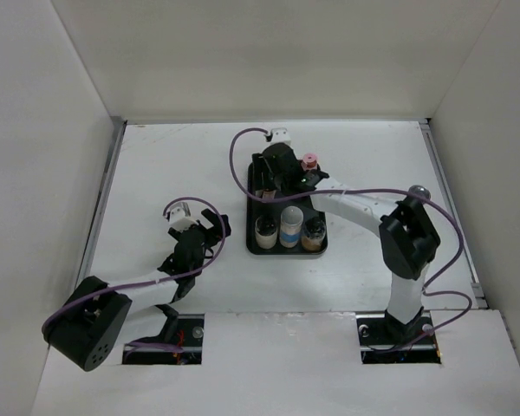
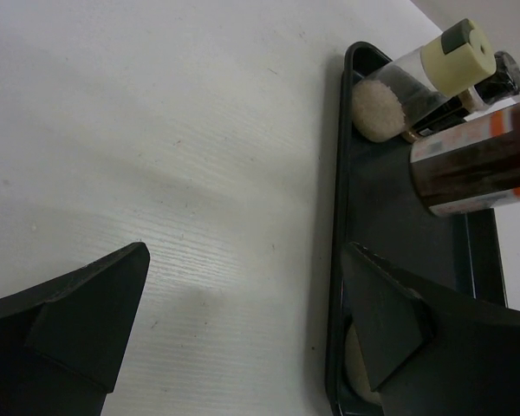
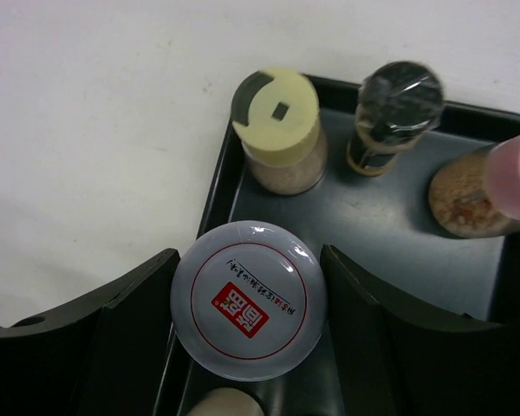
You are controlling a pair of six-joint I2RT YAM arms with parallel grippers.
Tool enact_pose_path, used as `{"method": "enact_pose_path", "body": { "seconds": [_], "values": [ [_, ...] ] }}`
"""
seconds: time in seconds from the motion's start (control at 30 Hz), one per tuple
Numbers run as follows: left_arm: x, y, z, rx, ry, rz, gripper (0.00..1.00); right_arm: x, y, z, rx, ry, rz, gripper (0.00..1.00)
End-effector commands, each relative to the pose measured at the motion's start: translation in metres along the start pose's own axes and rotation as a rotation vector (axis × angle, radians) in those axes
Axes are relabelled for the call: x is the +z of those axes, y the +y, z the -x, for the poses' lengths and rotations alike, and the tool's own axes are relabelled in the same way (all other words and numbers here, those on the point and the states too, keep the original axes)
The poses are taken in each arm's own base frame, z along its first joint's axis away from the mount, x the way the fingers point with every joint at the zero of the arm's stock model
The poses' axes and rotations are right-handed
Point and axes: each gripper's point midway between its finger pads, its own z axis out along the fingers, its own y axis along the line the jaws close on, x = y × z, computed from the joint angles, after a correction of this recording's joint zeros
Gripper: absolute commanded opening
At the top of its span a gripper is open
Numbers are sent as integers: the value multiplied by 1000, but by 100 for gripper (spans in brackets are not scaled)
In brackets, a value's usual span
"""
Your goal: Organize the condiment bottles
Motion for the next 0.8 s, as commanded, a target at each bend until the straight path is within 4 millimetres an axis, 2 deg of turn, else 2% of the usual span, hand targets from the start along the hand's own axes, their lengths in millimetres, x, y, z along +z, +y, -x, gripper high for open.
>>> {"method": "enact_pose_path", "body": {
  "seconds": [0.0,0.17,0.3,0.53,0.77],
  "values": [
    [-2,-9,7,-17,-28,-39,94,-9,37,63,55,-192,91,55],
    [-3,-10,9,-20,-32,-44,94,6,41,43,42,-170,89,56],
    [-5,-11,10,-24,-36,-52,94,16,34,30,34,-161,56,56],
    [-5,-11,10,-23,-35,-51,94,23,24,17,5,-150,8,58],
    [-6,-11,13,-28,-44,-55,94,28,17,-6,-7,-102,-10,59]
  ]
}}
